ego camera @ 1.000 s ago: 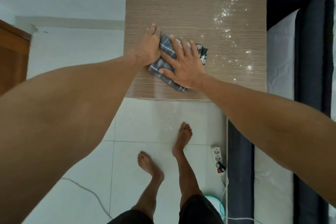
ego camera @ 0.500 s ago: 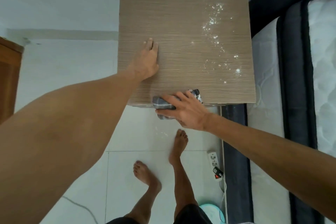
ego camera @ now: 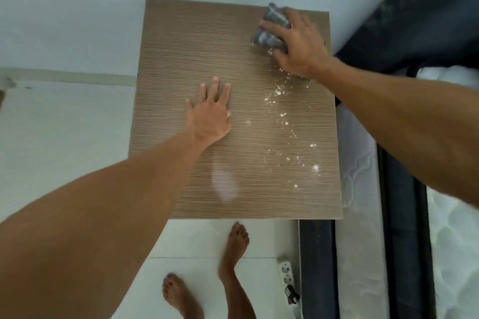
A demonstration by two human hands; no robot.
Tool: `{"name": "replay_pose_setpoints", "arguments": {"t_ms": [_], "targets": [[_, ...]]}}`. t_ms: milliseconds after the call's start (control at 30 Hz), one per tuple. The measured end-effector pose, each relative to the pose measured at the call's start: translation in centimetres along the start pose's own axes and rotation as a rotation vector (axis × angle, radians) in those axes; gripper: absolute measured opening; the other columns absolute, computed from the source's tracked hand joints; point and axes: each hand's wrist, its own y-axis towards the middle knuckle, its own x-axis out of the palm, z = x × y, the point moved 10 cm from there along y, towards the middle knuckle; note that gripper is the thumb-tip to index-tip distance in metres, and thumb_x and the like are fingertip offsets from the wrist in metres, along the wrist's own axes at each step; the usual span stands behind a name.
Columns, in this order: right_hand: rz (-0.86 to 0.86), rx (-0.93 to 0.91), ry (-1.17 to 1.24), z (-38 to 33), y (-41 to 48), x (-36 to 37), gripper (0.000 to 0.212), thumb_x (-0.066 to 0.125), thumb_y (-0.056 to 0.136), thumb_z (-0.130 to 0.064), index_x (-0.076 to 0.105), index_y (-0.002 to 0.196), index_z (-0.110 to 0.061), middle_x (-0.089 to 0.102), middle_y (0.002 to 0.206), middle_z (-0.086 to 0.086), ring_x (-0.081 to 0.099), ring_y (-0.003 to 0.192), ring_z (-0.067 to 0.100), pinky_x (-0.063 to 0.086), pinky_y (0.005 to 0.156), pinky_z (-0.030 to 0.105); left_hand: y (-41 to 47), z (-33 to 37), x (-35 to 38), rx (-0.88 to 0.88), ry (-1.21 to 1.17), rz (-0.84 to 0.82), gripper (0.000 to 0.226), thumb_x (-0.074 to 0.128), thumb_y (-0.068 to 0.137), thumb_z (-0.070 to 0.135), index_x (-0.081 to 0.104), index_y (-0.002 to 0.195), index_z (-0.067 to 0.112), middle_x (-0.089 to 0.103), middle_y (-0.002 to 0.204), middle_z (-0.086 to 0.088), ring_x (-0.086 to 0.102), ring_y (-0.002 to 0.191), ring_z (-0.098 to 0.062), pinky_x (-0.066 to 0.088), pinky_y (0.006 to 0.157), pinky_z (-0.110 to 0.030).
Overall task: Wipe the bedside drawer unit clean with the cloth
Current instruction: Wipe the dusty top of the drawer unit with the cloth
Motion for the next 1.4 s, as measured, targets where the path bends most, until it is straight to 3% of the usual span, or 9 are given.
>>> {"name": "replay_pose_setpoints", "arguments": {"t_ms": [133,233,400,767,933,1133,1233,1300,1400], "targets": [[-0.206,0.048,-0.084,3.2,4.3,3.2,0.067,0.040,0.095,-0.057,0.019,0.155,-0.036,0.016,0.161,0.016,0.031,0.137,0.043,0.027,0.113,0.057,0.3,-0.3,0.4,0.000,-0.002,-0.015,0.069,0.036,0.100,0.035,-0.008,0.153,0.026,-0.017,0.162,-0.002,-0.007,0.149,-0.031,0.016,0.115,-0.061],[-0.314,0.115,-0.080,4.2,4.7,5.9,0.071,0.016,0.091,-0.076,0.005,0.154,-0.046,-0.006,0.166,0.010,0.004,0.149,0.042,0.009,0.116,0.065,0.3,-0.2,0.3,-0.003,0.005,-0.021,0.068,0.035,0.100,0.034,-0.009,0.153,0.026,-0.017,0.162,-0.002,-0.008,0.149,-0.031,0.015,0.115,-0.061],[-0.275,0.127,-0.116,2.4,2.7,7.2,0.072,0.003,0.088,-0.078,-0.004,0.153,-0.048,-0.013,0.165,0.009,-0.005,0.150,0.042,0.003,0.115,0.068,0.0,-0.2,0.1,-0.011,-0.001,-0.035,0.070,0.036,0.100,0.034,-0.009,0.153,0.025,-0.018,0.161,-0.002,-0.008,0.149,-0.031,0.014,0.116,-0.061],[-0.201,-0.006,-0.098,-7.1,-9.6,8.6,0.069,0.001,0.092,-0.073,0.005,0.155,-0.044,-0.003,0.166,0.012,0.010,0.149,0.040,0.010,0.115,0.064,-0.4,-0.4,-1.4,0.030,-0.042,-0.049,0.073,0.047,0.095,0.019,0.004,0.154,0.015,-0.004,0.164,-0.001,0.003,0.150,-0.028,0.021,0.116,-0.057],[-0.214,-0.067,-0.099,-12.7,-16.1,9.4,0.068,0.005,0.093,-0.070,0.014,0.155,-0.043,0.004,0.166,0.012,0.015,0.148,0.040,0.014,0.114,0.063,-1.9,-1.1,-1.4,0.068,-0.069,-0.004,0.074,0.051,0.092,0.013,0.010,0.154,0.007,0.005,0.163,-0.009,0.008,0.149,-0.032,0.017,0.120,-0.043],[-0.206,-0.142,-0.057,-18.8,-23.1,10.0,0.065,0.016,0.094,-0.068,0.025,0.153,-0.042,0.015,0.164,0.013,0.023,0.144,0.042,0.020,0.112,0.063,-5.9,-0.5,0.3,0.130,0.033,0.040,0.072,0.055,0.088,0.015,0.020,0.150,0.004,0.018,0.159,-0.016,0.021,0.145,-0.037,0.020,0.118,-0.045],[-0.181,-0.210,-0.059,-21.4,-26.1,10.5,0.064,0.034,0.094,-0.061,0.024,0.154,-0.041,0.016,0.164,0.014,0.026,0.143,0.043,0.023,0.110,0.062,-7.6,-0.3,1.3,0.123,0.037,0.015,0.073,0.055,0.089,0.017,0.017,0.151,0.004,0.017,0.160,-0.014,0.018,0.146,-0.035,0.018,0.119,-0.045],[-0.184,-0.252,-0.108,-22.6,-27.8,11.1,0.077,0.056,0.088,-0.048,0.019,0.155,-0.040,0.015,0.164,0.014,0.026,0.142,0.042,0.024,0.112,0.059,-8.5,-0.2,1.7,0.129,0.046,0.011,0.072,0.053,0.091,0.017,0.016,0.151,0.004,0.015,0.161,-0.014,0.016,0.147,-0.034,0.016,0.119,-0.043],[-0.188,-0.316,-0.101,-24.0,-29.8,11.1,0.090,0.076,0.077,-0.025,0.028,0.152,-0.037,0.023,0.162,0.012,0.032,0.139,0.042,0.028,0.111,0.056,-9.5,0.1,2.1,0.158,0.039,-0.004,0.069,0.049,0.093,0.015,0.015,0.151,0.001,0.014,0.160,-0.017,0.013,0.147,-0.035,0.015,0.120,-0.042]]}}
